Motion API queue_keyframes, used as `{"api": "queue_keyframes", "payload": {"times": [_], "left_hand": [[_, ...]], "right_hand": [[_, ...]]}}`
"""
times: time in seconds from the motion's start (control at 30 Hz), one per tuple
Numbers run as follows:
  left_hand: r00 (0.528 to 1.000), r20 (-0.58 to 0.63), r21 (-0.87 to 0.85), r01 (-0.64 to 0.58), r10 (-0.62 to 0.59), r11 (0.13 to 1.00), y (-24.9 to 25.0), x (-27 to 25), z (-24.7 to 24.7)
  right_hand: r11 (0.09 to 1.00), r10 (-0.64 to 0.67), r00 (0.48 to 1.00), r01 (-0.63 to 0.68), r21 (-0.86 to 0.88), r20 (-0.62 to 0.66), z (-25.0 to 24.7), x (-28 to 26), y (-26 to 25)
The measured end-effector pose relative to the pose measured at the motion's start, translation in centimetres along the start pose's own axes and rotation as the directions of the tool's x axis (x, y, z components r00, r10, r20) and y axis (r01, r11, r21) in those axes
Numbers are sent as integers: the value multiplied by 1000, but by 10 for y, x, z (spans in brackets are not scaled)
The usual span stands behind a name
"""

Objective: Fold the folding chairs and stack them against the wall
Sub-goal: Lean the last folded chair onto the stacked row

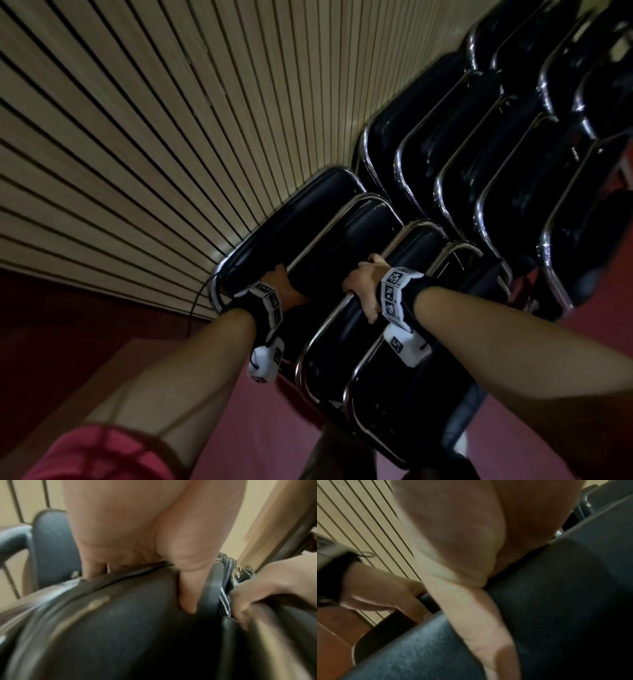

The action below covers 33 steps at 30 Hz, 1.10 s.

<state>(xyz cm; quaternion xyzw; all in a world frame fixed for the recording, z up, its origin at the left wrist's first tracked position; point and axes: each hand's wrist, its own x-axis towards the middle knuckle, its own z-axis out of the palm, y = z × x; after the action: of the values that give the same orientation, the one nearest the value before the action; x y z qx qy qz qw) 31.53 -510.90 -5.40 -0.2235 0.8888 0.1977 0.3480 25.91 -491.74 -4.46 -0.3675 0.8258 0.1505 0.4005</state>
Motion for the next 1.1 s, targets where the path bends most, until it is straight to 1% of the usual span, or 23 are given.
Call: {"api": "queue_keyframes", "payload": {"times": [0.03,0.07,0.1,0.13,0.2,0.27,0.37,0.4,0.47,0.5,0.53,0.57,0.63,0.7,0.77,0.83,0.87,0.9,0.97,1.03,1.1], "left_hand": [[999,-34,21,7,-6,1000,1,-4,2],[998,-65,40,14,-11,999,3,-9,3],[996,-91,49,12,-7,999,4,-14,3],[992,-123,51,1,5,999,4,-17,3],[985,-169,44,-40,47,998,3,-26,4],[972,-221,42,-76,83,996,2,-39,8],[948,-308,-15,-89,81,996,4,-61,16],[932,-356,-17,-86,74,996,4,-70,21],[900,-434,-43,-62,37,997,1,-86,32],[896,-443,-77,-49,10,996,-1,-94,41],[903,-430,-131,-50,-11,990,-2,-100,47],[918,-394,-196,-36,-46,980,-5,-104,56],[948,-293,-298,34,-125,954,-14,-108,75],[977,-154,-315,96,-150,944,-21,-114,94],[988,-17,-329,139,-153,934,-27,-119,106],[984,84,-359,178,-158,916,-35,-118,117],[983,100,-384,183,-156,905,-43,-108,126],[987,88,-410,159,-135,898,-52,-94,135],[997,31,-450,79,-73,890,-51,-88,134],[1000,2,-421,12,-13,907,-39,-92,120],[998,-26,-360,-69,64,930,-35,-90,110]], "right_hand": [[1000,4,1000,-4,-22,-6,-2,-1,-2],[999,8,1000,-7,-34,17,-3,-3,-3],[999,10,999,-9,-32,40,-4,-5,-4],[1000,5,1000,-5,-15,31,-4,-8,-3],[1000,-27,997,27,-13,-78,3,-16,-3],[998,-60,980,57,-21,-189,16,-28,-4],[996,-78,949,88,18,-306,33,-50,-6],[993,-88,930,111,45,-358,39,-57,-5],[983,-73,871,145,112,-486,53,-71,-4],[978,-59,846,156,140,-530,61,-79,-4],[975,-54,836,162,152,-546,68,-85,-4],[977,-64,847,162,141,-528,76,-91,-6],[984,-83,888,146,105,-451,91,-94,-11],[983,-68,921,128,133,-384,105,-94,-17],[979,-79,936,138,150,-342,115,-93,-21],[981,-122,955,157,115,-271,119,-93,-22],[982,-141,960,166,88,-243,118,-93,-22],[984,-156,963,171,54,-218,115,-92,-21],[985,-173,977,171,-32,-125,105,-85,-18],[983,-153,988,152,-104,-4,91,-74,-16],[979,-138,989,144,-145,52,79,-67,-20]]}}
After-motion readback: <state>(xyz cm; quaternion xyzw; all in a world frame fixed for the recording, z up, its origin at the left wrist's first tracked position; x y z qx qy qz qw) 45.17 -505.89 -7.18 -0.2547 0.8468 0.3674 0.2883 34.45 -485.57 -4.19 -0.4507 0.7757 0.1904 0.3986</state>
